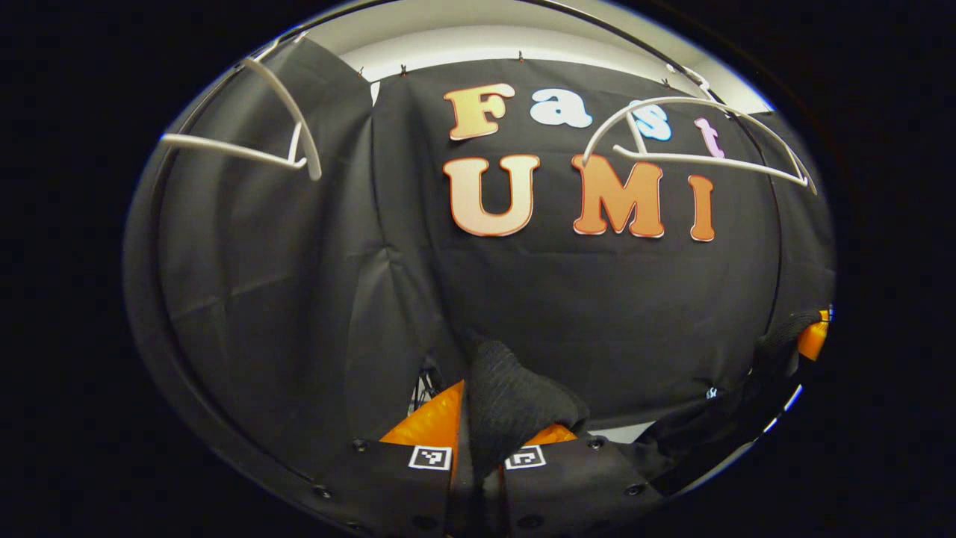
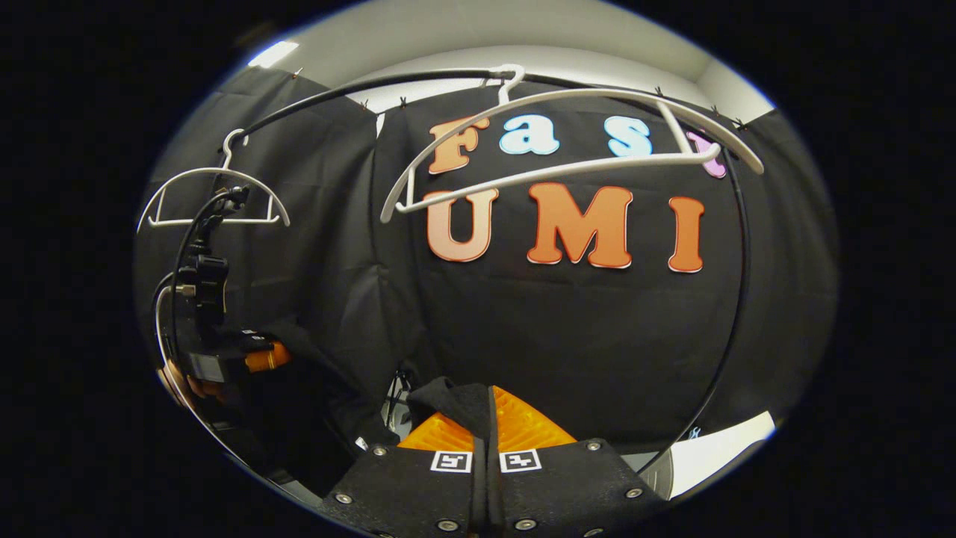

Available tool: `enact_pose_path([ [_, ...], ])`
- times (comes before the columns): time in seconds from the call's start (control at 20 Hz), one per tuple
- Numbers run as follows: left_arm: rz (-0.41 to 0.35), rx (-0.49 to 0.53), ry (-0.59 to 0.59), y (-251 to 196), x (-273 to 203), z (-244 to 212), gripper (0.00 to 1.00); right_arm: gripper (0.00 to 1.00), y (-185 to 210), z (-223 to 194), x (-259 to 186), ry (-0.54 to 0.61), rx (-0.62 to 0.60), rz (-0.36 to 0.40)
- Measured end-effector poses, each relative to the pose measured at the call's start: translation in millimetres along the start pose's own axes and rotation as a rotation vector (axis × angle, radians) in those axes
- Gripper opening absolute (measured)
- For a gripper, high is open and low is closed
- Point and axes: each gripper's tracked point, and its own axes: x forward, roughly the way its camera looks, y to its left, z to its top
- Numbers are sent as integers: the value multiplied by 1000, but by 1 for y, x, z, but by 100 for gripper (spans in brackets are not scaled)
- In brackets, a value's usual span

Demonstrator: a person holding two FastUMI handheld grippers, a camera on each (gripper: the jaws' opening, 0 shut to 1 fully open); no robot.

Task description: Grasp the clothes on the hanger with both hands and then place them into the laundry hamper below.

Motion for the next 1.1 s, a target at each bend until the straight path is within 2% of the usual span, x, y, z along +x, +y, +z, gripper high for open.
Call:
enact_pose_path([
  [0.15,6,16,66,6,1,-37,12,0,15,-43,5,86,38,32],
  [0.35,10,43,152,10,2,-100,12,0,30,-119,26,239,53,34],
  [0.55,56,76,315,26,-7,-176,12,0,42,-210,13,434,60,56],
  [0.75,74,71,471,29,-14,-236,12,1,46,-293,14,616,10,70],
  [1.0,68,66,596,27,-26,-290,12,2,54,-329,8,690,47,68],
  [1.1,66,63,658,29,-28,-311,16,6,52,-338,1,714,66,59],
])
